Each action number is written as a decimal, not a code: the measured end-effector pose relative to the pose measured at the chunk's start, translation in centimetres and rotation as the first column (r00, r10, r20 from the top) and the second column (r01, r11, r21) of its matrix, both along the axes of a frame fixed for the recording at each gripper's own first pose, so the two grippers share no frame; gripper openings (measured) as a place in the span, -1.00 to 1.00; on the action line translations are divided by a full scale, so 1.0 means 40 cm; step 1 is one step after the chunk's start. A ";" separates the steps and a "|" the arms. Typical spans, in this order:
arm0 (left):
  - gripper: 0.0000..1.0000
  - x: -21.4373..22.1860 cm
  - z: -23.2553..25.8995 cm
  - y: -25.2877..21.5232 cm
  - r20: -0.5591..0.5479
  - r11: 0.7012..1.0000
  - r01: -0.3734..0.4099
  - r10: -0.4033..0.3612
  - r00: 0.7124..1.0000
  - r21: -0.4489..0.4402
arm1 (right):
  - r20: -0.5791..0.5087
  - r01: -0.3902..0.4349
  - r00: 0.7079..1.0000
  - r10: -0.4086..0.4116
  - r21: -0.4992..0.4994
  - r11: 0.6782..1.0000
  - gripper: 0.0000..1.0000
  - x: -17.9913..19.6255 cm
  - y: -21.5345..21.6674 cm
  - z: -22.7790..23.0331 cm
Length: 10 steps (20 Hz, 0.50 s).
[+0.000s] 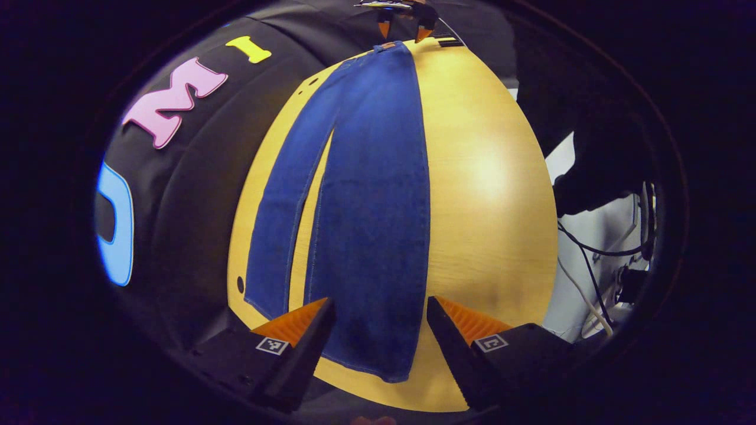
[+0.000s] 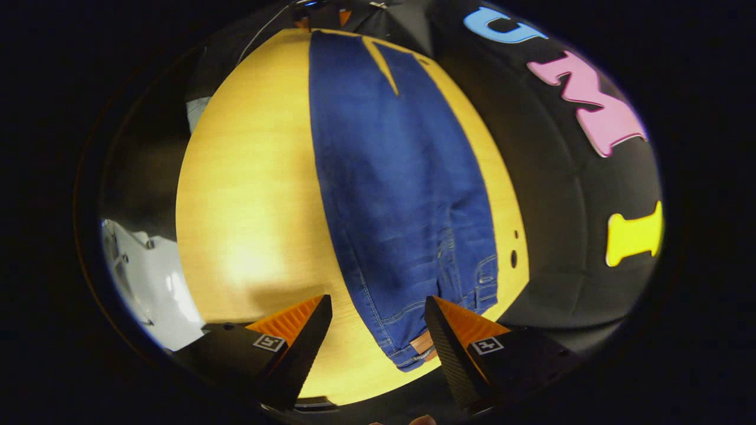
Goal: Grasp the waist and the cuffs of the jeans and fold them to make the two legs overlap; first hold the waist and fold one-third of the jeans toward the cuffs, then hold the cuffs and fold the remaining one-third in the same direction to finish folding.
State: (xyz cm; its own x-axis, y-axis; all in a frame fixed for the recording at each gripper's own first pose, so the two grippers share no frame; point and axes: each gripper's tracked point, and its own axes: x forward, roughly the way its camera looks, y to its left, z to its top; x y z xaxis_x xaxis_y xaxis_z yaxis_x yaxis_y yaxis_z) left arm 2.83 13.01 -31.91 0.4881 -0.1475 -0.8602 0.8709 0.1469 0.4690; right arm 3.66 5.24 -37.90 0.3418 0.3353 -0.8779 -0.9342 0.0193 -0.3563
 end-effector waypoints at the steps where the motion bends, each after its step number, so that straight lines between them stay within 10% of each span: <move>1: 0.96 0.005 -0.014 0.007 -0.028 1.000 -0.011 0.011 1.000 0.004 | -0.045 -0.004 0.999 0.003 -0.024 1.000 0.94 0.007 -0.009 -0.027; 10: 0.89 0.027 -0.097 0.049 -0.247 0.995 -0.008 0.031 0.968 0.095 | -0.256 0.005 0.966 -0.032 -0.105 0.994 0.94 0.076 -0.010 -0.105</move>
